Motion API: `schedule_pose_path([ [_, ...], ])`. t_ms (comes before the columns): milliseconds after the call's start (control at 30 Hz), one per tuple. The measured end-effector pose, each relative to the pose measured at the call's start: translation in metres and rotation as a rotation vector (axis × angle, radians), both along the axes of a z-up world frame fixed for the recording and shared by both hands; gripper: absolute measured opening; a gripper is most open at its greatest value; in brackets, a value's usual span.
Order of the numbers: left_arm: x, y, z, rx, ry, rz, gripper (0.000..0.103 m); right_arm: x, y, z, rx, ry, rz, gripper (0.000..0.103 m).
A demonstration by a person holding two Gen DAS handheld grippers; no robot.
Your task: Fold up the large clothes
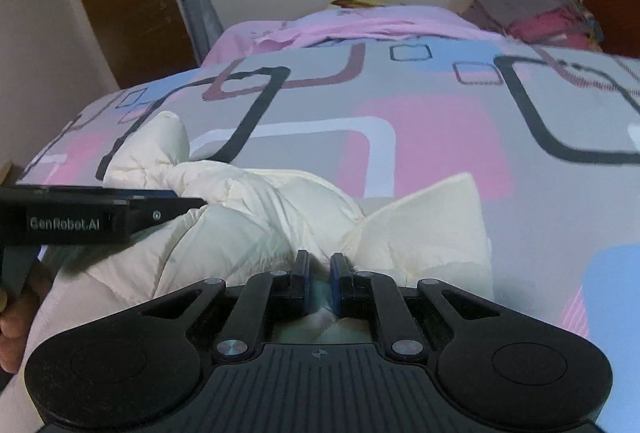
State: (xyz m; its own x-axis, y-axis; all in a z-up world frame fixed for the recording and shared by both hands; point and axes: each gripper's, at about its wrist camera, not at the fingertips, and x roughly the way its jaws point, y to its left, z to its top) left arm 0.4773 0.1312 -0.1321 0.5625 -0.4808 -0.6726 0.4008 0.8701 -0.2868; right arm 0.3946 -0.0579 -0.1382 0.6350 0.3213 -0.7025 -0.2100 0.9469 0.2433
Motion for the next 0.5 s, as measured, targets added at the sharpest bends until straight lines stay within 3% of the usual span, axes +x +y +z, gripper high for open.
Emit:
schedule_pose_path([
  [133, -0.01, 0.005, 0.015, 0.023, -0.016, 0.002, 0.045, -0.008, -0.018, 0.028, 0.062, 0.007, -0.058, 0.011],
  [300, -0.086, 0.032, 0.05, -0.038, -0.115, 0.033, 0.045, -0.071, -0.034, 0.083, 0.122, -0.116, -0.013, 0.011],
  [400, -0.128, 0.034, 0.046, -0.027, -0.101, 0.048, 0.045, -0.105, -0.03, 0.086, 0.105, -0.121, 0.043, 0.011],
  [500, -0.159, 0.028, 0.036, 0.033, -0.111, 0.064, 0.045, -0.128, -0.021, 0.073, 0.068, -0.086, 0.095, 0.011],
])
